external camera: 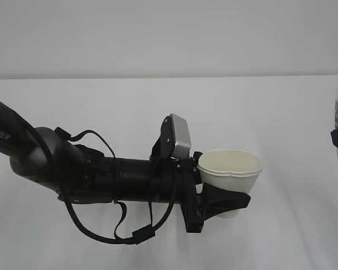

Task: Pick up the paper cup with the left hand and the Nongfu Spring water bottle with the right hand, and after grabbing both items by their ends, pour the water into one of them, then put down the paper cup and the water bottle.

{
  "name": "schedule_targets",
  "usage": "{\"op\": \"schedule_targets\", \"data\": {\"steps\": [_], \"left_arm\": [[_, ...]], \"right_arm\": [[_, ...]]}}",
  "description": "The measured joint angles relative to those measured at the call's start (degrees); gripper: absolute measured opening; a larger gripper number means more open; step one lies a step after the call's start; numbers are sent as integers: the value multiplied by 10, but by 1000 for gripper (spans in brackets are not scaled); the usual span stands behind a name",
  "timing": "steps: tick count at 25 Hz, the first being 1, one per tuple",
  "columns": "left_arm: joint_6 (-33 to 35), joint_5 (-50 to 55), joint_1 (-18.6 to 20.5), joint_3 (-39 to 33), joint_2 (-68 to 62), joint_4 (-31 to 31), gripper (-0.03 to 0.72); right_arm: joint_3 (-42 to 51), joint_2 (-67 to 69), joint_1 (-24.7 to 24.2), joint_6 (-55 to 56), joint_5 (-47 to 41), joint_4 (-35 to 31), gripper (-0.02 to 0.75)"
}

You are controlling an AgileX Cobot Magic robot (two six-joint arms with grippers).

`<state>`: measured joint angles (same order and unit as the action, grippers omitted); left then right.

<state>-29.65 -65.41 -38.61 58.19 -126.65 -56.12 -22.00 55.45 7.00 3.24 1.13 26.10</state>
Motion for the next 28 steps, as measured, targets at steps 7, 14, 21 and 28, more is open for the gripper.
{"op": "schedule_targets", "data": {"steps": [7,14,21,28], "left_arm": [[-1,-1,-17,23,0,-4,403],[-1,2,-30,40,0,-26,403],[-1,17,-32,52,0,-26,403],[-1,17,-32,53,0,-25,403]], "right_arm": [[-1,0,0,0,-26,53,428],[-15,0,0,0,-57,119,428],[-26,0,0,0,-75,168,428],[-26,0,0,0,-82,216,426]]}}
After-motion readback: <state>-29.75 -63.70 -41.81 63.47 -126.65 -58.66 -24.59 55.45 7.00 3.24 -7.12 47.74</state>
